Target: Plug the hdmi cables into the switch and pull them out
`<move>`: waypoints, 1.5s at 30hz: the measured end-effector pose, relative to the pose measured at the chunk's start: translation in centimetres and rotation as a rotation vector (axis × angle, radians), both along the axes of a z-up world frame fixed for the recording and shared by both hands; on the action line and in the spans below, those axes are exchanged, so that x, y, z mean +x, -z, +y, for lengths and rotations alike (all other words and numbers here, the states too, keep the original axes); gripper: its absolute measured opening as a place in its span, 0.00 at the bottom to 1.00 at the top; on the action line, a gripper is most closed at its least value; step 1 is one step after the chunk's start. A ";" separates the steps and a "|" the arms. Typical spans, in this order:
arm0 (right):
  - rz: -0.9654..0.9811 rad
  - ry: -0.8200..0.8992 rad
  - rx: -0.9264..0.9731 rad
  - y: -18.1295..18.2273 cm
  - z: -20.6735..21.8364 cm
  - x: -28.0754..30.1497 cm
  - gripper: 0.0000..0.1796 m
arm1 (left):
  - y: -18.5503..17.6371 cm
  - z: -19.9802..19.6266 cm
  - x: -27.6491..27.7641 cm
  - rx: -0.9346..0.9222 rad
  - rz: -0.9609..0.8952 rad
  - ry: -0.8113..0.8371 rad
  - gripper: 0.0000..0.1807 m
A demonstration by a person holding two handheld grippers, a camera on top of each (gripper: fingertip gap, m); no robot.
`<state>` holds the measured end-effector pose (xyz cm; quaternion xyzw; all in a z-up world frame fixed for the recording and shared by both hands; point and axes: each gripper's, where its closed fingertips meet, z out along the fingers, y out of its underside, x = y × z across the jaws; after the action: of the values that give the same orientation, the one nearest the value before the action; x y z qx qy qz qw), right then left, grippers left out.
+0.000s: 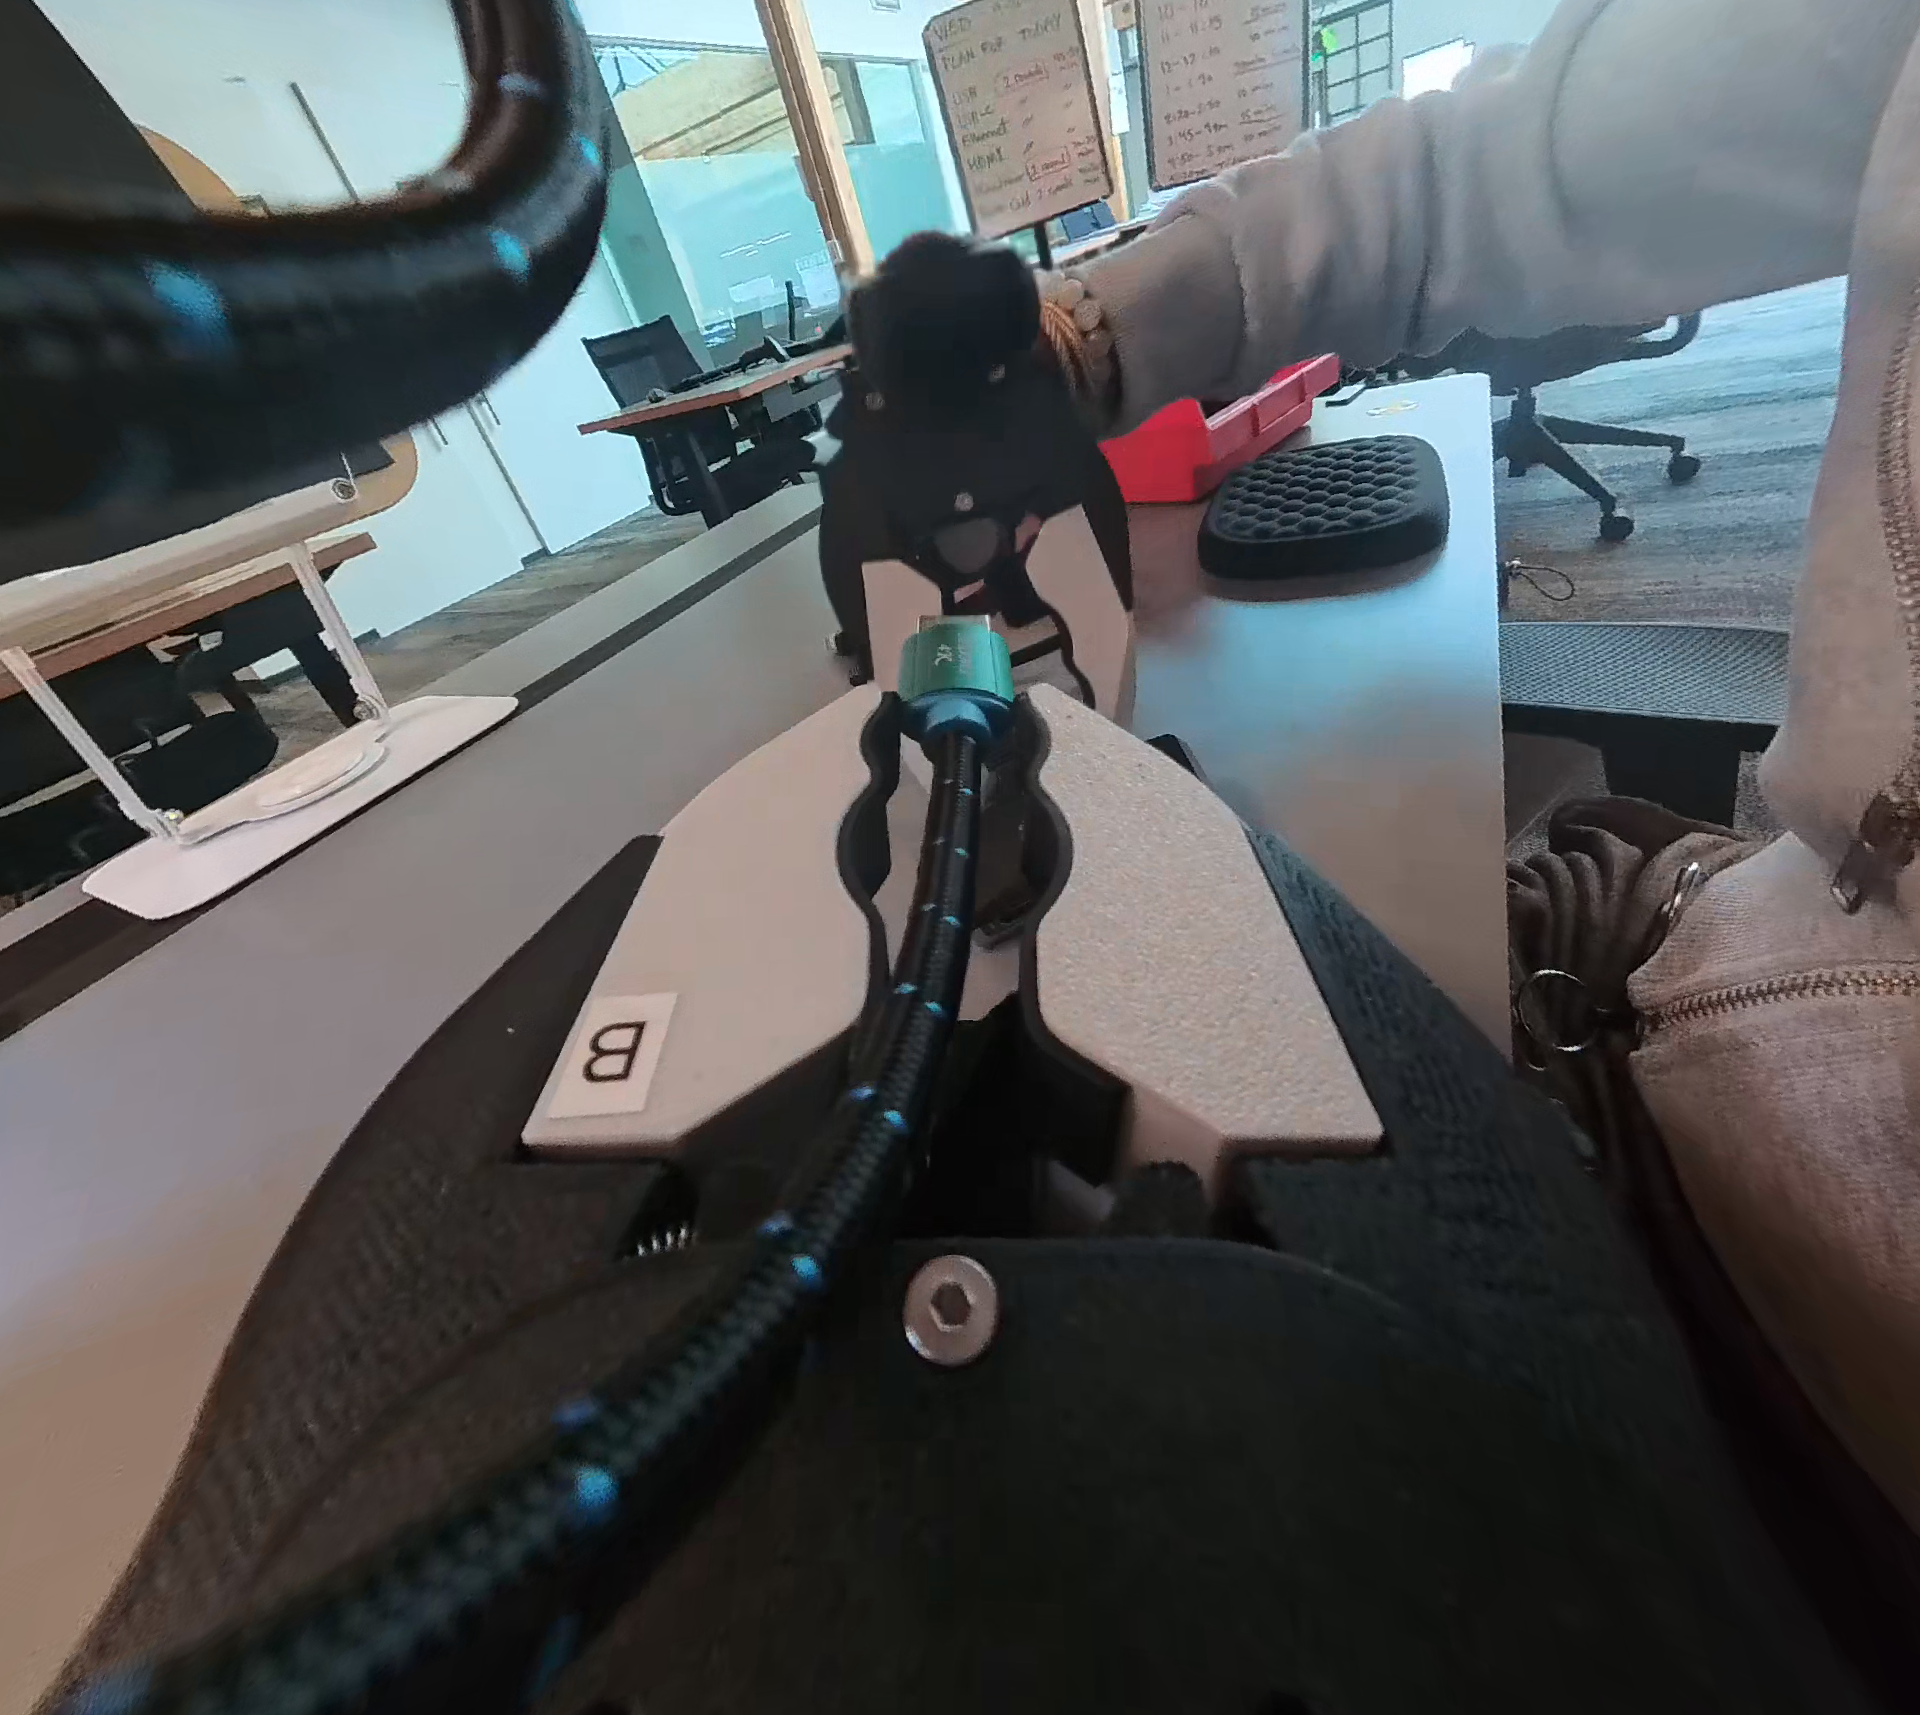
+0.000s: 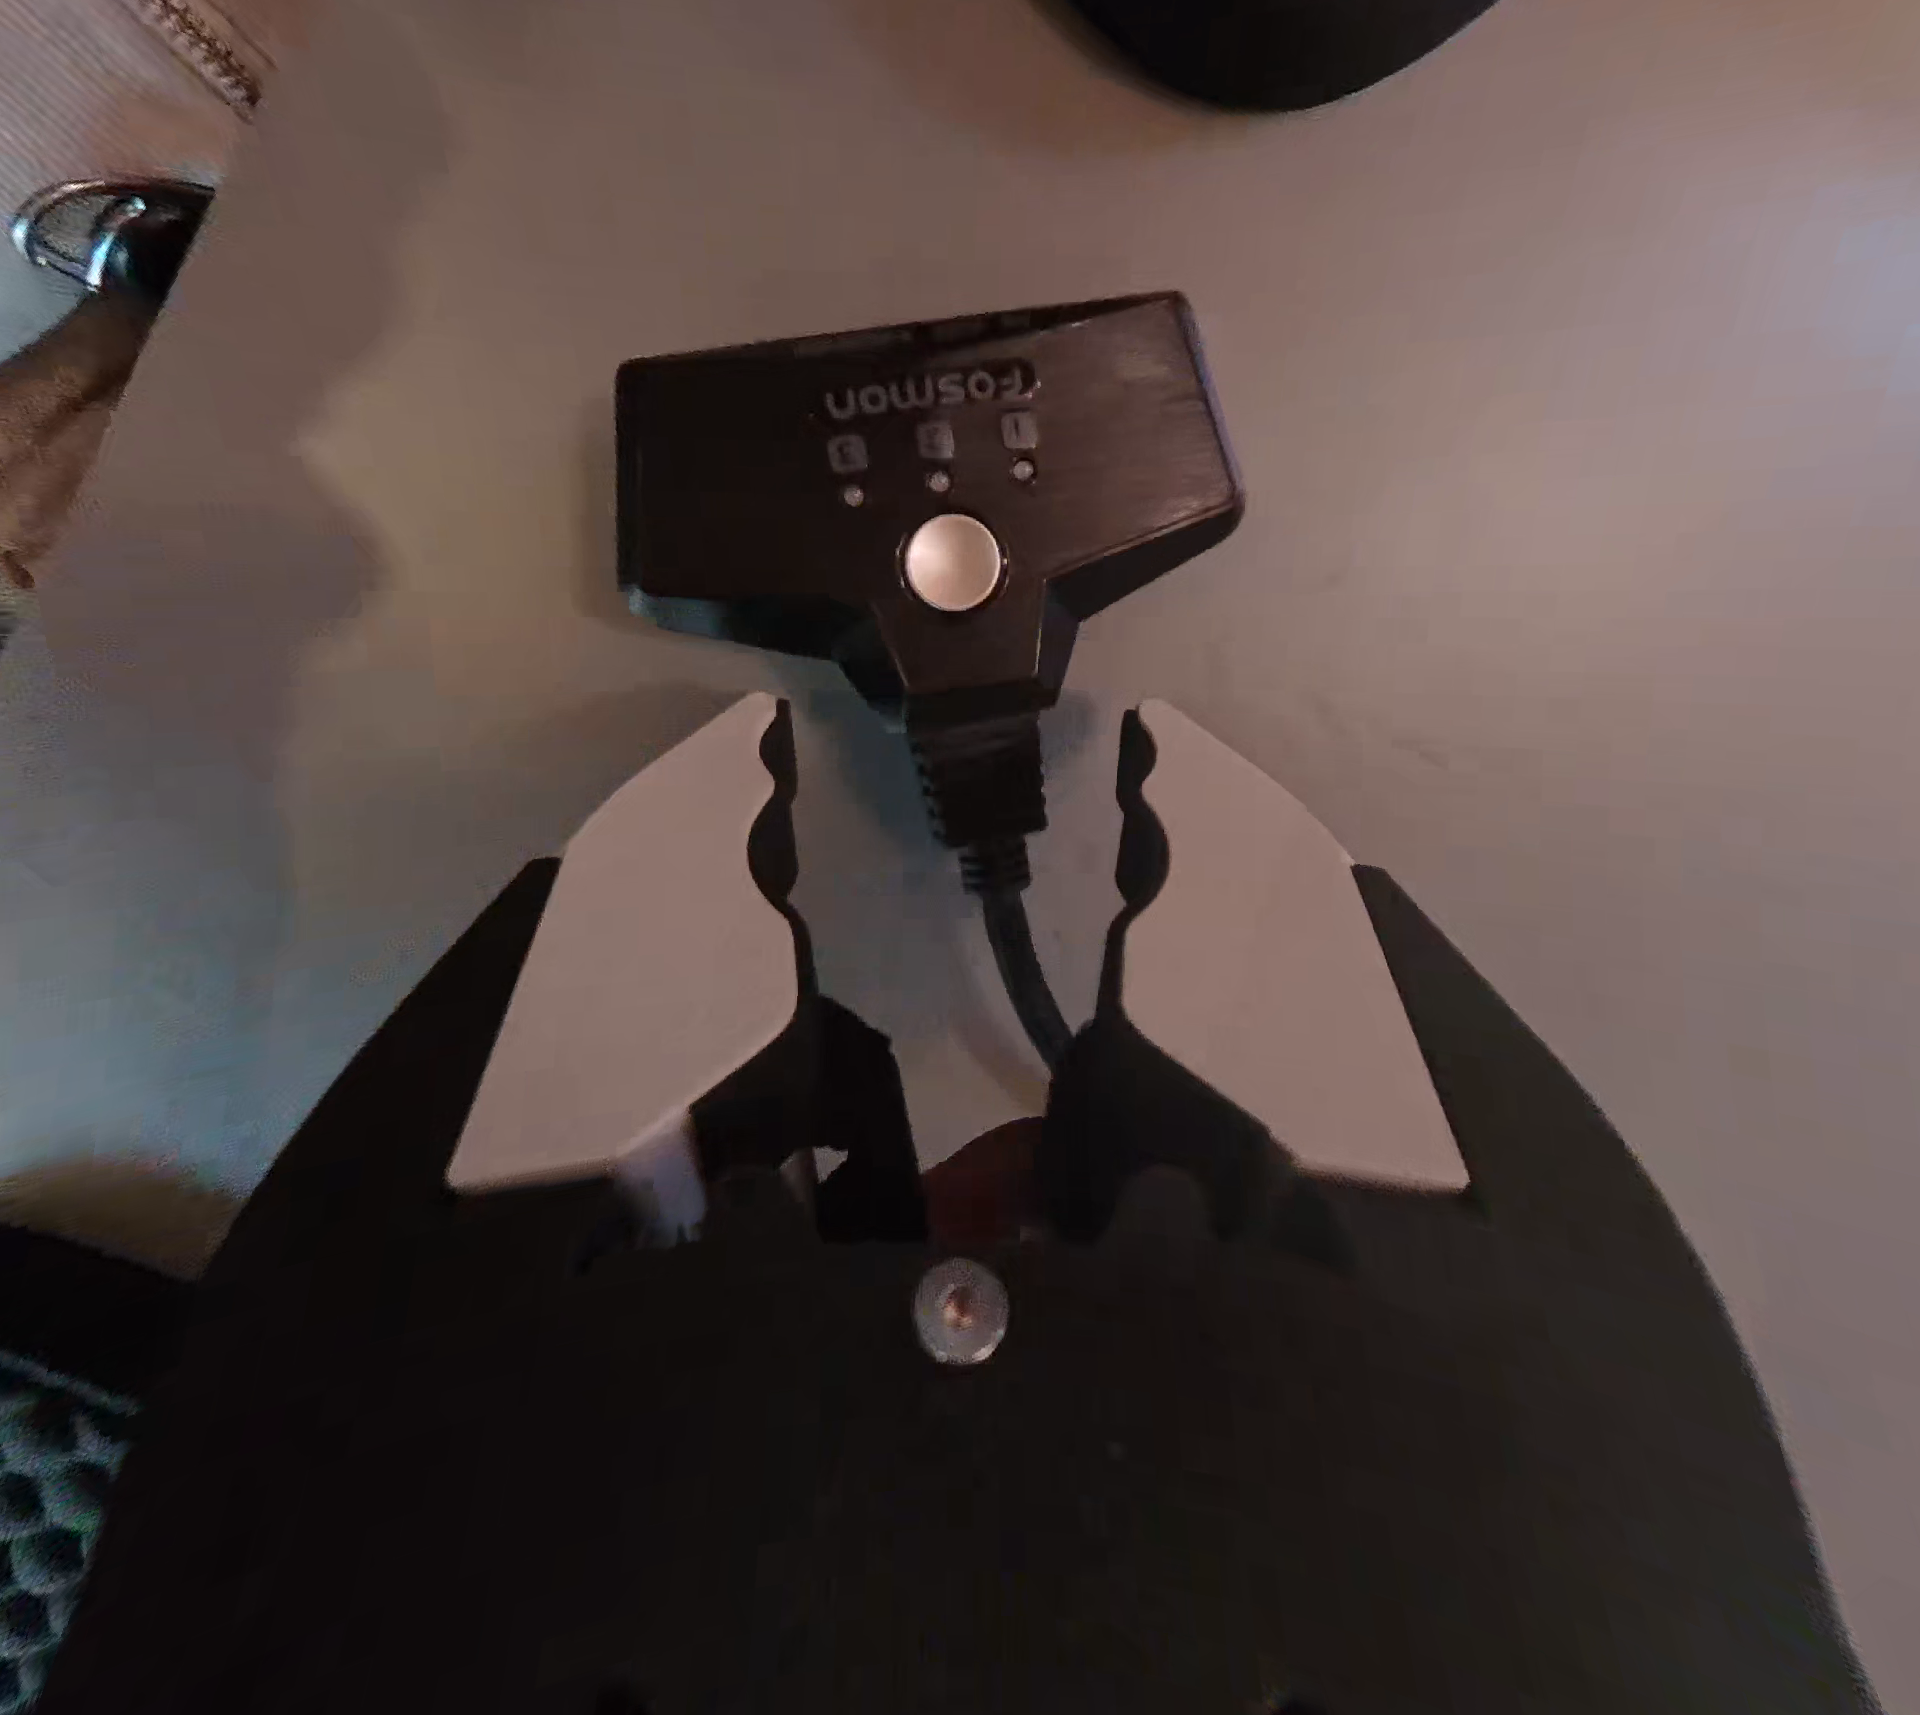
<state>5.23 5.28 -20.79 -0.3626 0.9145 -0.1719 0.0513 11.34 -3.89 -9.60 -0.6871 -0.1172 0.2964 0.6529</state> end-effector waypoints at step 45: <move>-0.103 0.129 -0.629 -5.3 -2.7 3.1 0.21 | 3.4 1.2 -2.0 -0.192 -0.199 -0.054 0.11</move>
<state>8.29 2.56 -15.54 -0.2928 0.8338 -0.4672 -0.0279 9.37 -2.64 -12.97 -0.7690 -0.1708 0.2539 0.5613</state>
